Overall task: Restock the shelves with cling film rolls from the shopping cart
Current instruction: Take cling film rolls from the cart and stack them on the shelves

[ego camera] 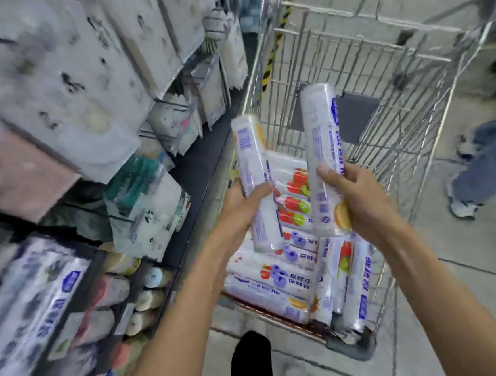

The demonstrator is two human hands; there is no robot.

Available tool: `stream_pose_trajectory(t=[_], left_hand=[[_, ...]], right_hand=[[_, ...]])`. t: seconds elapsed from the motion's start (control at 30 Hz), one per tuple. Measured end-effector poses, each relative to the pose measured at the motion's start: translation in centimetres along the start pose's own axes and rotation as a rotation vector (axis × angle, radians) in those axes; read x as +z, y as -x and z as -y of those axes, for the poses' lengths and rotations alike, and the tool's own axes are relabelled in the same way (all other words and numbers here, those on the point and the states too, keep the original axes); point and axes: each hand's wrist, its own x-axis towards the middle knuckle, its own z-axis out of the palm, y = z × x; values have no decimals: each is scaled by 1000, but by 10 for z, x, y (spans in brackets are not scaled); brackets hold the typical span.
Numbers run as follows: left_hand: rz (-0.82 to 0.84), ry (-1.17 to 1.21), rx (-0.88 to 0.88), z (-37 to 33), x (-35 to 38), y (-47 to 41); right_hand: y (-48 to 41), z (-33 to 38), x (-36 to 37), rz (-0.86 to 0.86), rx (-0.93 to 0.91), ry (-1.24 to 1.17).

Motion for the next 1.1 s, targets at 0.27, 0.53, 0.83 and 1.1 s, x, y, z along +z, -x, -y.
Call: stream_pose_trajectory(t=[0.27,0.53,0.83,1.1], left_hand=[[-340,-6,235,-31,-19,186],[-700,120,351,-15,-67,378],[-1056,132,429,54,-129,624],[-1340,75,430,132,-178,820]], right_hand=[[115,26,60,408,119,-197],[245,20,152,786,253,-100],[428,-18,274,1165,281,32],[609,-74,375,1409,259,26]])
